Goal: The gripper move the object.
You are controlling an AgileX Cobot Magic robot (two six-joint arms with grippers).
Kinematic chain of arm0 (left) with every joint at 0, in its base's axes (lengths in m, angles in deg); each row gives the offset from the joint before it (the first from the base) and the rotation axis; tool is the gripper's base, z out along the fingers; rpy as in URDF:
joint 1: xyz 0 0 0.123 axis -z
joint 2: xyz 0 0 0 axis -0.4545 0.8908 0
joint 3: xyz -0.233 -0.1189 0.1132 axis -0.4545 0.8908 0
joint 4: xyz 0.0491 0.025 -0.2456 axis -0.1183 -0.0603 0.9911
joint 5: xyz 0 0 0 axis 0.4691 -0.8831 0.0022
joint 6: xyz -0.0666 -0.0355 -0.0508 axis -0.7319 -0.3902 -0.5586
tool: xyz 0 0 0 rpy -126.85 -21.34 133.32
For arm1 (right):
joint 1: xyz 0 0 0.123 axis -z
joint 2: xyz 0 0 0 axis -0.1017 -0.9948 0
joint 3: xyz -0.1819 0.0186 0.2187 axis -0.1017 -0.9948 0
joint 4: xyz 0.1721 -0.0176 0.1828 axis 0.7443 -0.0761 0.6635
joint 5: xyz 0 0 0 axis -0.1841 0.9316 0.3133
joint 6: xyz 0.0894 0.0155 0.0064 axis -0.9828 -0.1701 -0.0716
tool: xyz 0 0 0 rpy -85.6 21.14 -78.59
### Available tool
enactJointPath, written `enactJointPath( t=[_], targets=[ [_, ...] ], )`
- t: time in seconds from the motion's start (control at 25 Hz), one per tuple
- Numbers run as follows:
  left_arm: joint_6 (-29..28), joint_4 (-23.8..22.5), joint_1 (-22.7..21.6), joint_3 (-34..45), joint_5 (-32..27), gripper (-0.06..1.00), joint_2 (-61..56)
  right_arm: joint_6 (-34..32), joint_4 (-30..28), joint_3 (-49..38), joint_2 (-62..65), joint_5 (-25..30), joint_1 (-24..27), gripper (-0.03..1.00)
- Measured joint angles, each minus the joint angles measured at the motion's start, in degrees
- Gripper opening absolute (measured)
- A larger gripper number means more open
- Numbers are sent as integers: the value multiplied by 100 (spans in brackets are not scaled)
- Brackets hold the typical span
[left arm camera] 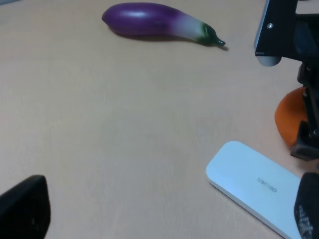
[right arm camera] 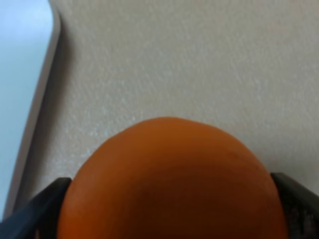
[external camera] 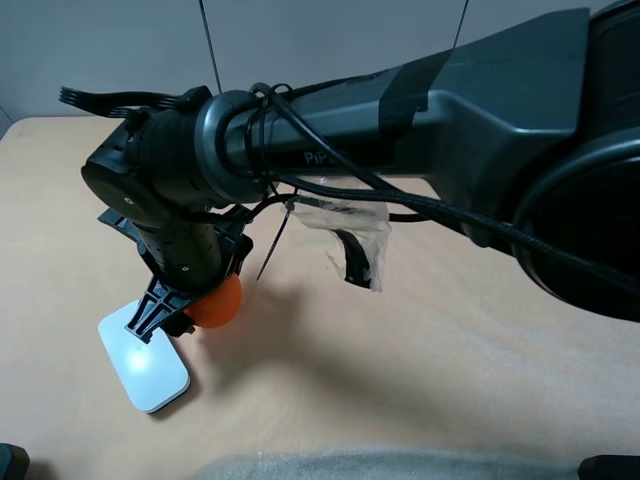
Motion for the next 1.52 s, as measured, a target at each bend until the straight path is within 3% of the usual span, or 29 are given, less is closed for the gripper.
enactJointPath(
  t=[0.32, 1.04, 1.52],
  targets=[
    [0, 0, 0, 0, 0, 98, 0, 0, -22, 0, 0, -13, 0, 69],
    [0, 0, 0, 0, 0, 98, 0, 0, -28, 21, 81, 140, 0, 69],
    [0, -4, 0, 0, 0, 98, 0, 52, 71, 1122, 170, 1279, 0, 69]
  ],
)
